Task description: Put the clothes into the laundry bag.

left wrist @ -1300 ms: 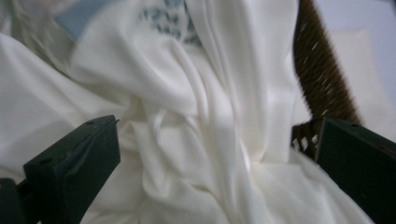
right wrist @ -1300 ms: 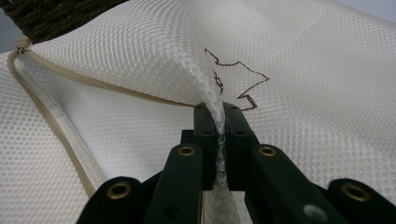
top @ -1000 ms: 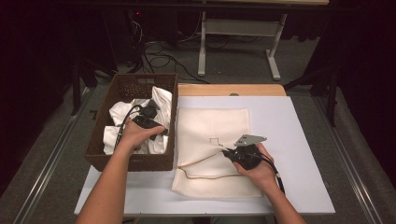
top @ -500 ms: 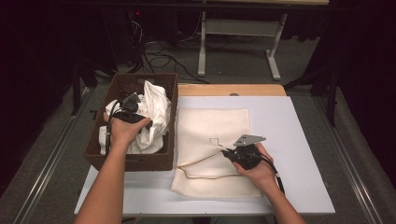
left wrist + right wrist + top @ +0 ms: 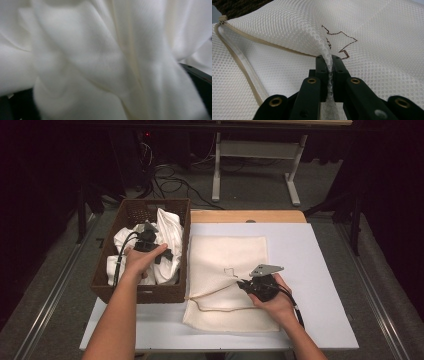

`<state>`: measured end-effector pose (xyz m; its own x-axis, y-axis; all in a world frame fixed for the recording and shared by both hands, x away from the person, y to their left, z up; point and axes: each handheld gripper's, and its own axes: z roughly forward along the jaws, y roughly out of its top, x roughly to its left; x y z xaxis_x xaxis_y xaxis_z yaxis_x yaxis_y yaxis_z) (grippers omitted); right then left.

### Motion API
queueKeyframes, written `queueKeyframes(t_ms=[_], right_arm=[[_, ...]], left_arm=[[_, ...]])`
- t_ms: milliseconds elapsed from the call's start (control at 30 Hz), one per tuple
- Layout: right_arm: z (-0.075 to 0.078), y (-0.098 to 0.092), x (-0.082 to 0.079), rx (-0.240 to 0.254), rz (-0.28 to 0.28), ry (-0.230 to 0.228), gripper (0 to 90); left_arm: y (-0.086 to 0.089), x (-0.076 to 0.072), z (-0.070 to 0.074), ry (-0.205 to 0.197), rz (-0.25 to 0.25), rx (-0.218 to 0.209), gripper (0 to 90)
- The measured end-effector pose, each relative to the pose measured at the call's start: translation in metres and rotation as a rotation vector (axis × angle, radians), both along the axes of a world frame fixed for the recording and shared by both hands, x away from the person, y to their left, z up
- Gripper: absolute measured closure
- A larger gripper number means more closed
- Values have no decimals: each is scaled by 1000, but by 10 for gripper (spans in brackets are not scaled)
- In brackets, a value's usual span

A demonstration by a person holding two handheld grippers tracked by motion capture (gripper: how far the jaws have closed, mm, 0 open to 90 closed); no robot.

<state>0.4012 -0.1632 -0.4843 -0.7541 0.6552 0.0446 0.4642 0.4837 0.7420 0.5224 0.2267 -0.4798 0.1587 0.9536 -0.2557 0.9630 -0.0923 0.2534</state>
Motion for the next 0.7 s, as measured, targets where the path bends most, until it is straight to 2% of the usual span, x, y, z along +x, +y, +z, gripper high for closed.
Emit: queueKeyframes(t_ms=[33, 100, 200, 367, 500, 567, 700], right_arm=[[0, 0, 0, -2, 3, -3, 870], [0, 2, 0, -1, 4, -1, 870], [-1, 2, 0, -7, 8, -3, 870], [-1, 4, -1, -5, 5, -3, 870], [-1, 4, -2, -13, 7, -3, 870], [-1, 4, -2, -13, 8, -2, 870], [-1, 4, -2, -11, 7, -2, 870]], left_arm=[[-7, 1, -4, 7, -29, 67, 0], [-18, 2, -7, 19, -70, 164, 0], [-29, 2, -11, 11, -79, 226, 0], [-32, 1, -12, 5, -72, 242, 0], [-32, -3, -13, -27, -78, 235, 11], [-32, -4, -10, -39, -95, 231, 65], [-34, -7, -1, -51, -130, 215, 332]])
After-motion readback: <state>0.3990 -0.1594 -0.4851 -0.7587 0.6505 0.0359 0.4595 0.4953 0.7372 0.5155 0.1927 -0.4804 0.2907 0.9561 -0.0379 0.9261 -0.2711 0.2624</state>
